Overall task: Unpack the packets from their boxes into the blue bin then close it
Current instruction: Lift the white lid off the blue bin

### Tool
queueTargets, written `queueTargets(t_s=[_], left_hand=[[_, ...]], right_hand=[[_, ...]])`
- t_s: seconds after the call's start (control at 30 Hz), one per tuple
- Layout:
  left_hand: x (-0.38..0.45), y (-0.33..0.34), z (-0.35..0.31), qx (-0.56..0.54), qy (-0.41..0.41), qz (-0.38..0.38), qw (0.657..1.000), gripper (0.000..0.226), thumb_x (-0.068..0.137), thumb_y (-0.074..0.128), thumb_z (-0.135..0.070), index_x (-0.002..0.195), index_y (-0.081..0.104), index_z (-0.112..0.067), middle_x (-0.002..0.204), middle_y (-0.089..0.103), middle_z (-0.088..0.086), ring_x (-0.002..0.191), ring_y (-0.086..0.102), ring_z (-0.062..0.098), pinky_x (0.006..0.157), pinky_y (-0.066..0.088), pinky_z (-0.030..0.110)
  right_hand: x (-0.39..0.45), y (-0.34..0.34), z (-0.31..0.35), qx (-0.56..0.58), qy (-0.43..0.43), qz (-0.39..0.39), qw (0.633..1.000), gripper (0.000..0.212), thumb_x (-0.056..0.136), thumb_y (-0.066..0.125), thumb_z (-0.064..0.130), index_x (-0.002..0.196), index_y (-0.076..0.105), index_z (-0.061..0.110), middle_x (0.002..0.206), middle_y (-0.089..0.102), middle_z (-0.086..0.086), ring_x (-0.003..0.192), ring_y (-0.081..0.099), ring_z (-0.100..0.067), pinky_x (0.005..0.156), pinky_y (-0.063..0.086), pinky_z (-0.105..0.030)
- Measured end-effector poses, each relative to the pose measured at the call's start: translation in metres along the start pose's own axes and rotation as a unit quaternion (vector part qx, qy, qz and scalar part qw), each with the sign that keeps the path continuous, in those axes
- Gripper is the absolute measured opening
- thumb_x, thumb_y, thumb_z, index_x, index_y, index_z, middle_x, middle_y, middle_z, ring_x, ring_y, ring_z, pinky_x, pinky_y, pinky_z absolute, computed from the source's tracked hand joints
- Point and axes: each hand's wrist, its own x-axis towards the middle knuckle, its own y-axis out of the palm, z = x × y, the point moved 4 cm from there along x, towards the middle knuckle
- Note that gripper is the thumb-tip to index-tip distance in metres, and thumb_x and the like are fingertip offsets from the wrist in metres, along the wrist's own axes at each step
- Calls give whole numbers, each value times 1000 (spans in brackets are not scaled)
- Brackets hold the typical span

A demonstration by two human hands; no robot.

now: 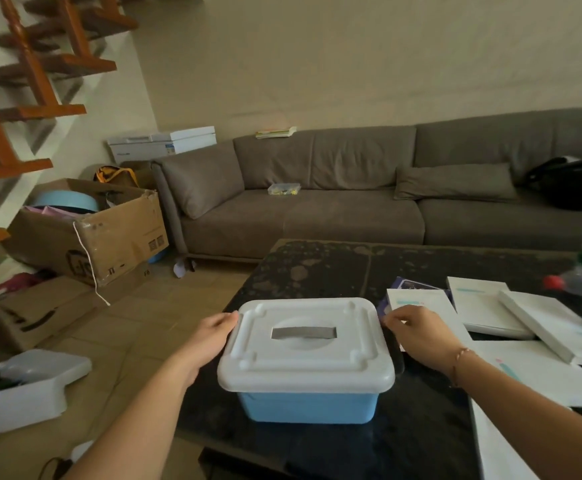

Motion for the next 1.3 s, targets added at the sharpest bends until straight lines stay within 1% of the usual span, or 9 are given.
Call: queueTargets(t_s=[0.13, 0.23, 0.5, 0.73, 0.93, 1.0, 1.1, 1.23, 1.3], left_hand=[[-2, -2, -8, 42, 33, -15, 998, 23, 100, 52, -33, 111, 68, -20, 108, 64, -1, 98, 58, 13, 91, 41, 35], [5, -12, -14, 181, 52, -84, 979, 32, 97, 55, -41, 82, 74, -20, 96, 68, 3, 100, 61, 21, 92, 44, 38], [1, -11, -24, 142, 39, -58, 987, 26, 95, 60, -34, 92, 74, -12, 99, 72, 8, 81, 63, 15, 65, 43, 26], [-6, -6, -31, 75, 14, -79, 994, 26, 94, 62, -31, 114, 70, -14, 119, 67, 4, 111, 61, 21, 91, 43, 37], [-19, -14, -80, 20, 76, -112, 991, 9, 94, 63, -28, 85, 62, -28, 85, 59, -9, 80, 53, 8, 85, 39, 35], [-13, -27, -102, -44, 116, -139, 982, 5, 92, 65, -27, 95, 69, -24, 81, 61, -4, 74, 53, 14, 85, 47, 40], [4, -43, -134, -155, 177, -153, 960, 18, 96, 61, -21, 111, 67, -14, 67, 65, 1, 55, 54, 13, 55, 50, 26], [39, -39, -142, -219, 178, -99, 954, 31, 104, 41, -38, 108, 61, -15, 83, 76, 10, 74, 75, 21, 61, 59, 28], [59, -28, -123, -170, 149, -75, 971, 32, 103, 43, -39, 107, 64, -15, 96, 75, 9, 86, 75, 23, 72, 59, 35]], right_hand=[[-5, -3, 11, -40, 15, 17, 999, 29, 93, 58, 44, 89, 78, 24, 87, 71, 3, 76, 60, -10, 67, 43, -17], [0, -3, 14, 13, 76, 27, 997, 24, 92, 63, 40, 94, 69, 16, 92, 68, -3, 80, 60, -14, 76, 46, -23], [11, -17, 11, 105, 132, 46, 985, 29, 88, 68, 38, 99, 68, 10, 93, 64, -5, 93, 58, -22, 86, 44, -33], [25, -21, 15, 90, 105, 94, 986, 29, 94, 59, 42, 84, 64, 15, 87, 62, -1, 76, 55, -14, 81, 43, -32], [26, -54, 31, 186, 85, 113, 972, 35, 96, 56, 42, 83, 66, 11, 84, 59, -13, 77, 59, -24, 72, 53, -35], [35, -70, 41, 210, 49, 79, 973, 34, 95, 57, 44, 87, 68, 13, 81, 58, -12, 78, 63, -29, 76, 57, -40], [57, -92, 61, 321, -48, 11, 946, 30, 97, 55, 37, 101, 66, 9, 67, 58, -4, 52, 50, -16, 51, 45, -29], [88, -81, 68, 380, -59, 39, 922, 52, 100, 25, 58, 106, 61, 21, 88, 69, -11, 73, 62, -21, 67, 49, -35], [108, -54, 55, 333, -10, 65, 941, 44, 101, 34, 52, 104, 61, 18, 95, 68, -13, 78, 64, -23, 68, 49, -36]])
